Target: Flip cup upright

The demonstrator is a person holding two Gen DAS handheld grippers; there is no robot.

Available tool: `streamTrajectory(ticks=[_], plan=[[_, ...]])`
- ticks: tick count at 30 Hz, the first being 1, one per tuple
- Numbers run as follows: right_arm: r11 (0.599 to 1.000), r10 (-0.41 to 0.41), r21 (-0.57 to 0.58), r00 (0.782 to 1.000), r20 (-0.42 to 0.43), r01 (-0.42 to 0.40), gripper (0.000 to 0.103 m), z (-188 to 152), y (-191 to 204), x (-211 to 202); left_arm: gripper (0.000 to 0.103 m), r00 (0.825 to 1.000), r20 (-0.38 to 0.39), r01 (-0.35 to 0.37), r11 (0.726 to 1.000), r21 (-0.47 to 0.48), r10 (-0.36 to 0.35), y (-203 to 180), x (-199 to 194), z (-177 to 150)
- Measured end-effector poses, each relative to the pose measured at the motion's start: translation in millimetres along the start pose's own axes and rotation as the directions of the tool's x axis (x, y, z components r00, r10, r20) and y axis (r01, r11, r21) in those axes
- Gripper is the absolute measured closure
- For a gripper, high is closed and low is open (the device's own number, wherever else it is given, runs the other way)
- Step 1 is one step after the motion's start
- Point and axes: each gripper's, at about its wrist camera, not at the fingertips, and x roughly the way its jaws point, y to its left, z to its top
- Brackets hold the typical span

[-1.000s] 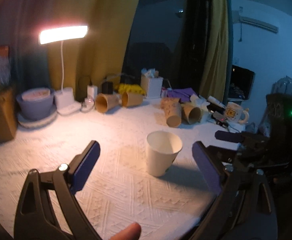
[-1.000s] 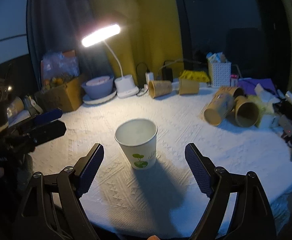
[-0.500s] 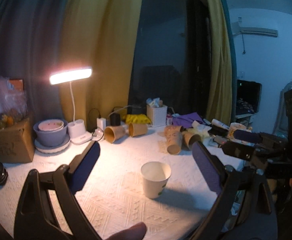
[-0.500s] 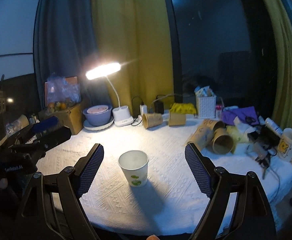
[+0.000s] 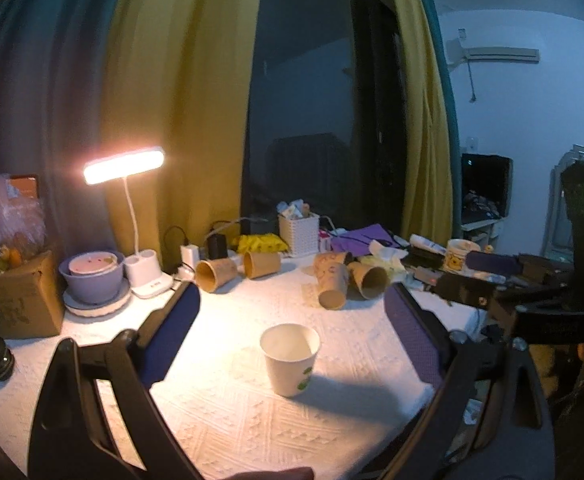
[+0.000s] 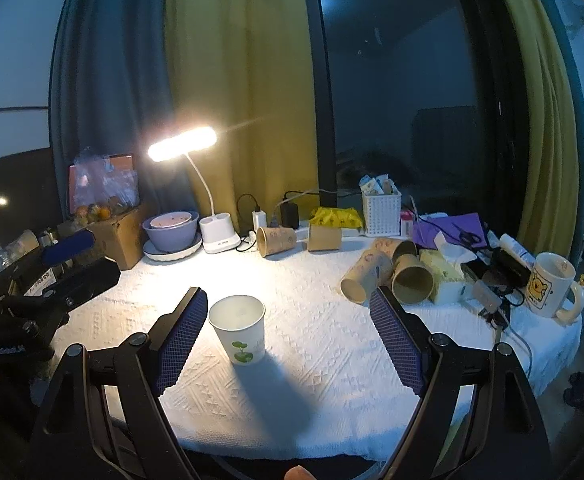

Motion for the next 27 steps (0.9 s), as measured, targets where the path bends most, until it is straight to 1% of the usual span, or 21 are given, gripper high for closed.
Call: streamTrajectory(ticks=[7,27], plan=[[1.0,0.004,0.001,1.0,-0.01,-0.004,0.017,-1.4,0.5,3.9,0.009,0.999,-0.023,0.024,1.0,-0.012,-0.024,0.0,3.3,-4.2],[1.0,0.026,-0.009,0.999,-0.043,-0.026,0.017,-4.7,7.2,13.6,0.009,0.999,-0.026,0.03,0.999,-0.021,-0.03,3.0,3.4,-7.9]])
